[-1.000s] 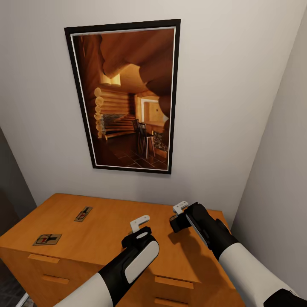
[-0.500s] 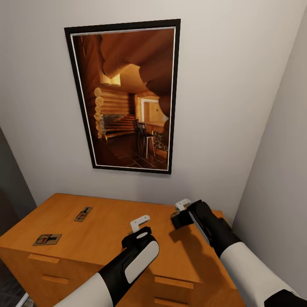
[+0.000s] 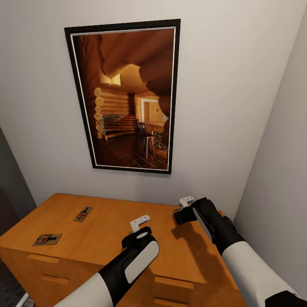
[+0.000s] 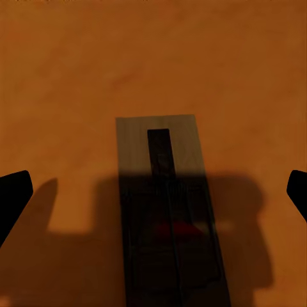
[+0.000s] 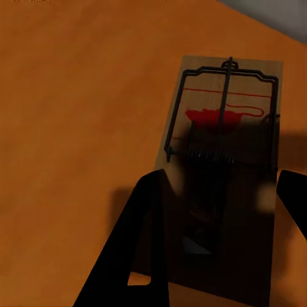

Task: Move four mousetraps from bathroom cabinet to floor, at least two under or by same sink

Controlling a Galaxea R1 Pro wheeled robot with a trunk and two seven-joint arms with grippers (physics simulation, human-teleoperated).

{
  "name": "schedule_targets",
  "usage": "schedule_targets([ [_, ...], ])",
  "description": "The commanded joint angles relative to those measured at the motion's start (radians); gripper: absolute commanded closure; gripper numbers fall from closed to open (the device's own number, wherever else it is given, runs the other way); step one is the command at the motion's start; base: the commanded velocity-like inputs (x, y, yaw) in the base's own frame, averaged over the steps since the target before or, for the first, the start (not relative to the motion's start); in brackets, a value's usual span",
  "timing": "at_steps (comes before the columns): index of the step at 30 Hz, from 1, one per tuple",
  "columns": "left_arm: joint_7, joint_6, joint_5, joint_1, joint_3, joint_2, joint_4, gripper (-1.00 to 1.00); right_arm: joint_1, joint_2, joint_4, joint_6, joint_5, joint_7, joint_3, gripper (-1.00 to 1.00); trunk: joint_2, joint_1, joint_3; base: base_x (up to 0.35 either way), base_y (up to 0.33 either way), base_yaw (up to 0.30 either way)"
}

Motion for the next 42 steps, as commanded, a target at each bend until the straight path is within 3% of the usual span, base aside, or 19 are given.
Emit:
schedule_targets([
  [1, 0.007, 0.011, 0.0, -0.001, -0.001, 0.0, -0.001, -1.0, -0.001, 0.0, -0.001, 0.003, 0.006, 0.006, 0.002, 1.0, -0.008, 0.004, -0.005, 0.0, 0.0, 0.0],
  [7, 0.007, 0.011, 0.0, -0.001, -0.001, 0.0, -0.001, -1.0, -0.001, 0.0, -0.001, 0.003, 0.005, 0.006, 0.003, 1.0, -0.05, 0.027, -0.024, 0.0, 0.0, 0.0],
  [20, 0.006, 0.011, 0.0, -0.001, -0.001, 0.0, -0.001, -1.0, -0.001, 0.0, -0.001, 0.003, 0.005, 0.006, 0.005, 1.0, -0.05, 0.027, -0.024, 0.0, 0.0, 0.0],
  [26, 0.007, 0.01, 0.0, -0.001, -0.001, 0.0, 0.0, -1.0, -0.001, 0.0, -0.001, 0.003, 0.005, 0.006, 0.006, 1.0, -0.092, 0.05, -0.042, 0.0, 0.0, 0.0],
  [42, 0.006, 0.01, 0.0, 0.0, -0.001, 0.0, -0.001, -1.0, -0.001, 0.0, -0.001, 0.003, 0.005, 0.005, 0.006, 1.0, -0.099, 0.054, -0.046, 0.0, 0.0, 0.0],
])
